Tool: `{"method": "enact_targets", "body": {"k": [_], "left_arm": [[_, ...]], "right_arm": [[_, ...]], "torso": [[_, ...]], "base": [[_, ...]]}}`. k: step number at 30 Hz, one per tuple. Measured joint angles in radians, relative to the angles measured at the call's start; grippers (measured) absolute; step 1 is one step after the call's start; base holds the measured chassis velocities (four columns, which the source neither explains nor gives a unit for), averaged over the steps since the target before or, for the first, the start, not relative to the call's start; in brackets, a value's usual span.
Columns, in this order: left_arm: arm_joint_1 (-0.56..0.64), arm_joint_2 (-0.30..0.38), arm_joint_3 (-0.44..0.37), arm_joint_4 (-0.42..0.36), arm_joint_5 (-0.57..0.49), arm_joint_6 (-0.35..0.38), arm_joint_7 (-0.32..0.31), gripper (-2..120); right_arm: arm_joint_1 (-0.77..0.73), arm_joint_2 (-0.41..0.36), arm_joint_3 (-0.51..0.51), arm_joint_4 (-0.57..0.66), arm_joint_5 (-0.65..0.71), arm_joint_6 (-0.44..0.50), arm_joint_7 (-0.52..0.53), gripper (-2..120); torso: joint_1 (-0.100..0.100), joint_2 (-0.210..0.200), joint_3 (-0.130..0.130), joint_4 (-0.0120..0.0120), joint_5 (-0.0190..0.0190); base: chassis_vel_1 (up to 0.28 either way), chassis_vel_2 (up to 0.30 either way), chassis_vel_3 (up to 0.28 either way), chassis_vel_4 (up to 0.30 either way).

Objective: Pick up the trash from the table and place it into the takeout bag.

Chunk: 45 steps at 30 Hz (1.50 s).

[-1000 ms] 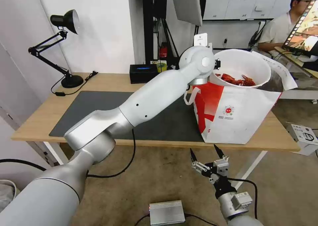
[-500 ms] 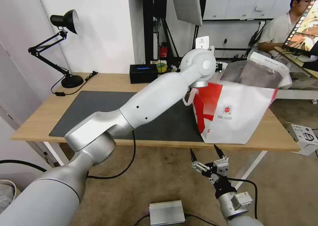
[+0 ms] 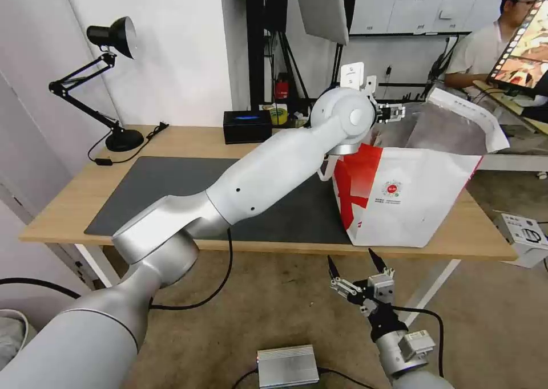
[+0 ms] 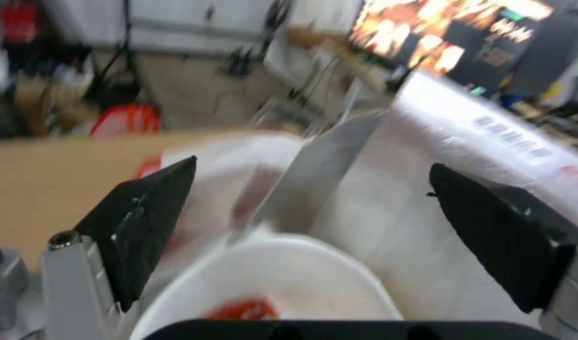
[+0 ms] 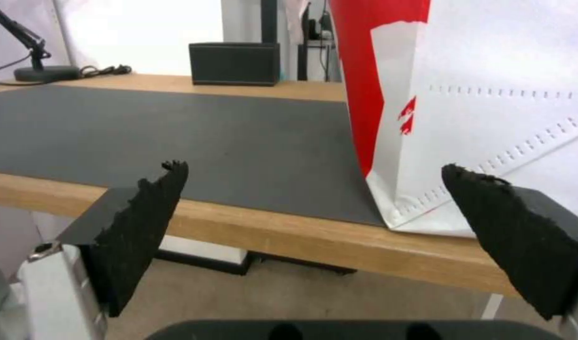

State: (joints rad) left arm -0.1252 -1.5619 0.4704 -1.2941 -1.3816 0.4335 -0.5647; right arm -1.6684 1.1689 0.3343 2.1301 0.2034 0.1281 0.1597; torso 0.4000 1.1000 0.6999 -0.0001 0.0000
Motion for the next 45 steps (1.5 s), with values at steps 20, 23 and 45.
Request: {"method": "enact_targets", "body": {"k": [20, 23, 45], "left_arm": [[0.152, 0.288, 0.021, -0.045, 0.547, -0.227, 0.392, 100], [0.182, 0.322, -0.002, -0.063, 0.589, -0.244, 0.415, 100], [0.339, 0.446, -0.167, -0.215, 0.460, -0.231, 0.400, 100]], "right_arm": [[0.000, 0.000, 0.000, 0.000, 0.000, 0.000, 0.000, 100], [0.000, 0.000, 0.000, 0.000, 0.000, 0.000, 0.000, 100], [0.000, 0.000, 0.000, 0.000, 0.000, 0.000, 0.000, 100]], "torso": [[0.000, 0.000, 0.000, 0.0000, -0.0004], [0.000, 0.000, 0.000, 0.0001, -0.0003], [0.000, 0.000, 0.000, -0.0001, -0.0001]], "base": [[0.000, 0.000, 0.000, 0.000], [0.000, 0.000, 0.000, 0.000], [0.000, 0.000, 0.000, 0.000]]}}
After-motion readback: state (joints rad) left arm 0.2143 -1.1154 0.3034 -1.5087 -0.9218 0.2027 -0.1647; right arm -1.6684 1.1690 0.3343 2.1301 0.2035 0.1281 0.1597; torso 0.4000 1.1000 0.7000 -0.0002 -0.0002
